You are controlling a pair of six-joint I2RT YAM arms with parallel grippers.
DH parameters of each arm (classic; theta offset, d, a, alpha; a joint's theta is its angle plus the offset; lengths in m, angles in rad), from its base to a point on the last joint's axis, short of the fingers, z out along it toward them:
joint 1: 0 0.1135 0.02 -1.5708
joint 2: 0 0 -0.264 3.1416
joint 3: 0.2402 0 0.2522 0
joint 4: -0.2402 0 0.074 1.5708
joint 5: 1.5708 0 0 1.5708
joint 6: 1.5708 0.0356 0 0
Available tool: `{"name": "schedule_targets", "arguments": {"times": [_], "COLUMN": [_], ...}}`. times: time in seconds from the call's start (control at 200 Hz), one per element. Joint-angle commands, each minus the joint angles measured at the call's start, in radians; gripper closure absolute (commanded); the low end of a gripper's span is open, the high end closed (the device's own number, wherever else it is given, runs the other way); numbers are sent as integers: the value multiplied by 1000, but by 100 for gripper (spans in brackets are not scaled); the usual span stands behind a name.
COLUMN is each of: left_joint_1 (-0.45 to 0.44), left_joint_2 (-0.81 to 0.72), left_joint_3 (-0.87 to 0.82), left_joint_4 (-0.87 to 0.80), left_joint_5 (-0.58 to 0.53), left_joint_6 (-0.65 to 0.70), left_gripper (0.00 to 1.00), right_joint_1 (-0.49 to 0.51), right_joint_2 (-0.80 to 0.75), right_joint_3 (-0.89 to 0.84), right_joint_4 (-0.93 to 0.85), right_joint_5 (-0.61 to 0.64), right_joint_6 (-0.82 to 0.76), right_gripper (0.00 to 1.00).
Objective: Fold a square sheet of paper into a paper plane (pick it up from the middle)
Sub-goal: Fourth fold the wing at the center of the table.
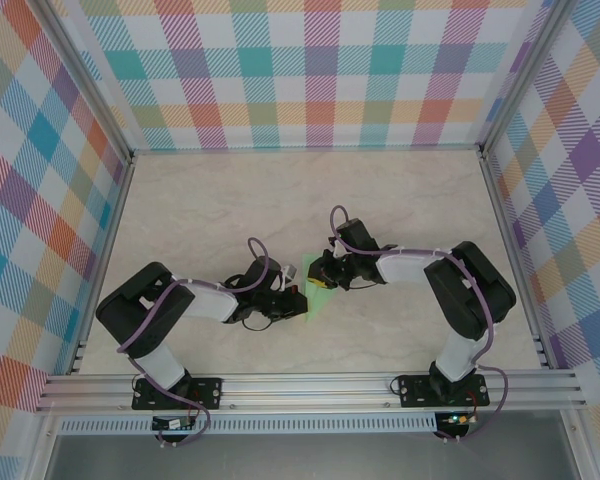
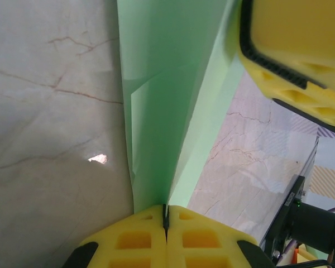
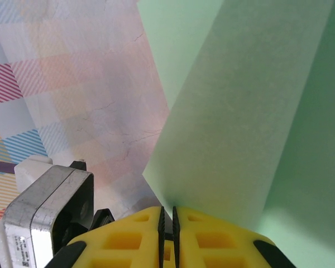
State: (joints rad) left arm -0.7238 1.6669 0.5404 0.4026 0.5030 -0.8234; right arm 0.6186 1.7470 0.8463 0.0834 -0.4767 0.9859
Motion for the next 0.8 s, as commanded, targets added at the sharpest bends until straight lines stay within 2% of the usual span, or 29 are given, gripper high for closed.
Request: {"name": "schedule_targets", "arguments": {"times": [0.0, 0.795], "left_joint_1": [15, 32], "left_joint_2": [42, 16], "left_joint_3": [2, -63], "left_joint_4": [-47, 23], "left_joint_5": [-30, -77], "left_joint_6": [-19, -107], "left_gripper": [95, 96], "right_joint_1": [7, 7], "right_joint_2": [19, 70], "right_joint_3": [30, 62], "right_joint_4": [-27, -14], "right_joint_5": [17, -35], "right_joint_6": [-27, -49], "right_gripper": [85, 84]}}
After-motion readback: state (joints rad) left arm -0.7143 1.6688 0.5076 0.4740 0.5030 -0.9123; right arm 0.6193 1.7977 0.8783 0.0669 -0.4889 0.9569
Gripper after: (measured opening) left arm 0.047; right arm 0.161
